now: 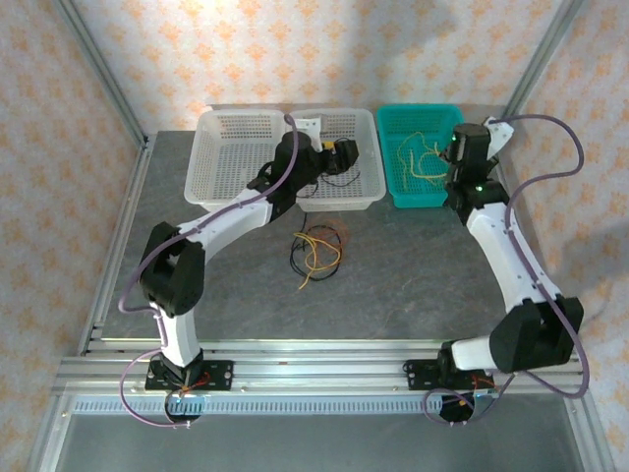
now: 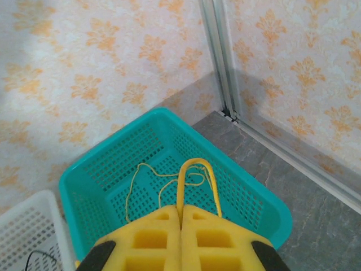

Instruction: Untangle the cables

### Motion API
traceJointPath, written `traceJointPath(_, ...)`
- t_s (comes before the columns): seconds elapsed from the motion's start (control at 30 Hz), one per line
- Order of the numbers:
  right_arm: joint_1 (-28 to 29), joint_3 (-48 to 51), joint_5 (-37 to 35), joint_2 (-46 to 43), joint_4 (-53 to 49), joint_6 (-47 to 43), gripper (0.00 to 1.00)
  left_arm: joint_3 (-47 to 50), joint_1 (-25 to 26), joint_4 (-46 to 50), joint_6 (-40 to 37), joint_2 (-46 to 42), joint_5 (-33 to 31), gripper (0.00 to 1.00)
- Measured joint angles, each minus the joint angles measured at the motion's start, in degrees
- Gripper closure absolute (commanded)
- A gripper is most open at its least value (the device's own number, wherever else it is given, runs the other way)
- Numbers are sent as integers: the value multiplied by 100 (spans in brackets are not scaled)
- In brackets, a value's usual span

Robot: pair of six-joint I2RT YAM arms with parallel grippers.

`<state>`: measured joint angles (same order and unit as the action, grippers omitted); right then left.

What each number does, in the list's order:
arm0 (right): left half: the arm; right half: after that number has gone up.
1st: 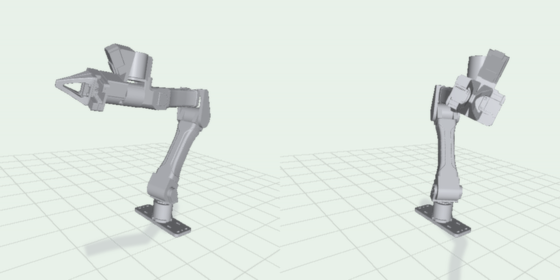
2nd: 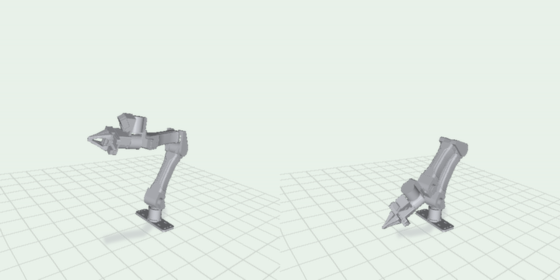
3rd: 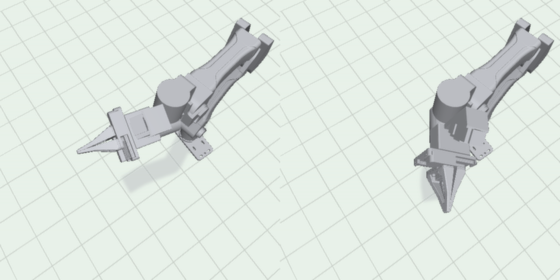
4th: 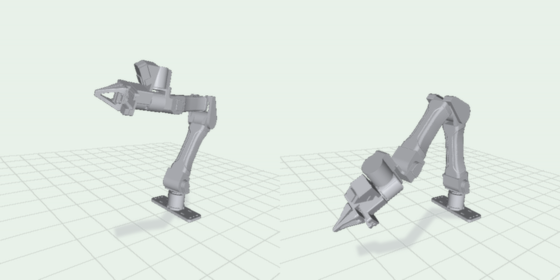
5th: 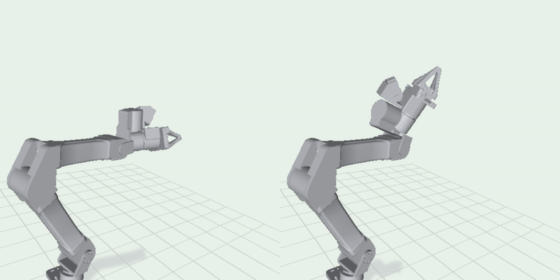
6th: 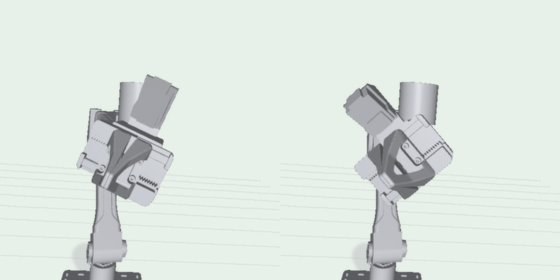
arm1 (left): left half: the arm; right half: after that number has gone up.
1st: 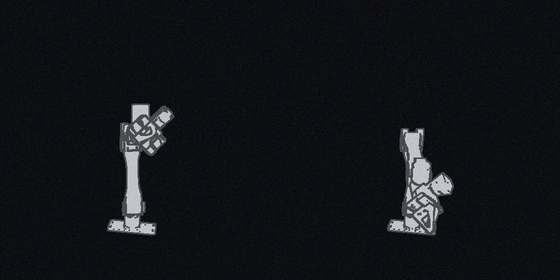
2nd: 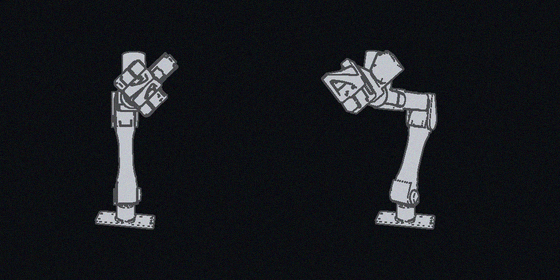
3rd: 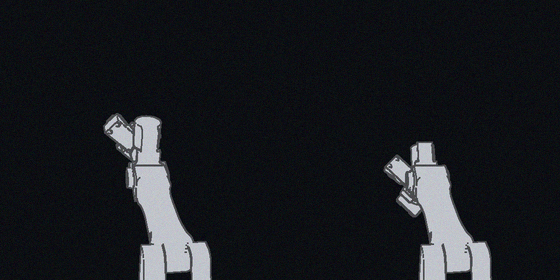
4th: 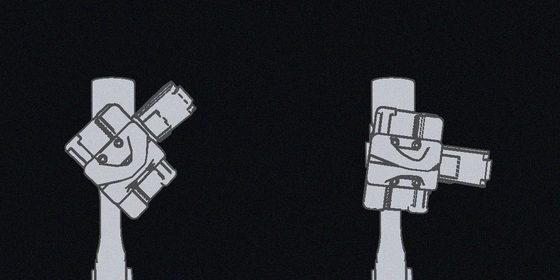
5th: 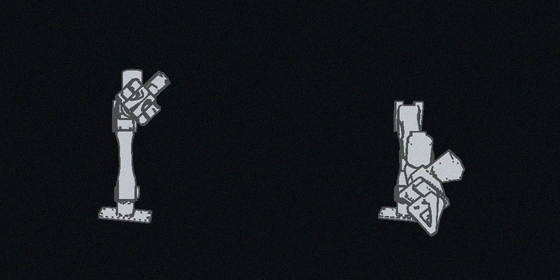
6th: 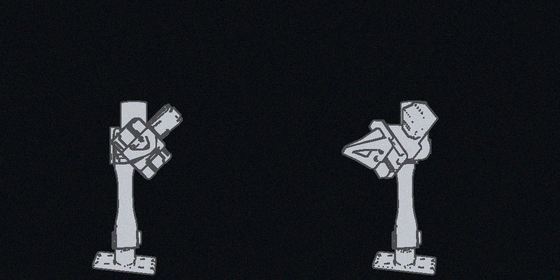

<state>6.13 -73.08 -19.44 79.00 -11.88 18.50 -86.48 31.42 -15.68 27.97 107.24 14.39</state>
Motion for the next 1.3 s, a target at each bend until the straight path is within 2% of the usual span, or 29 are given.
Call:
traceJointPath(0.17,-297,-256,146,625,286,367,100,-789,0,35,0,667,92,25)
traceJointPath(0.47,-374,-1403,319,2138,533,988,100,-1694,0,179,44,1694,238,25)
traceJointPath(0.73,-411,-2750,501,3637,278,1488,100,-2535,0,457,63,2337,330,25)
traceJointPath(0.87,-420,-3130,573,4118,28,1644,100,-2599,11,568,63,2345,341,25)
traceJointPath(0.93,-431,-3206,605,4284,-81,1698,96,-2612,17,608,57,2345,341,25)
traceJointPath(1.2,-437,-2929,634,4253,-210,1749,67,-2450,116,776,-4,2310,313,24)
traceJointPath(1.3,-437,-2597,612,4061,-197,1648,61,-2146,140,789,-26,2210,273,24)
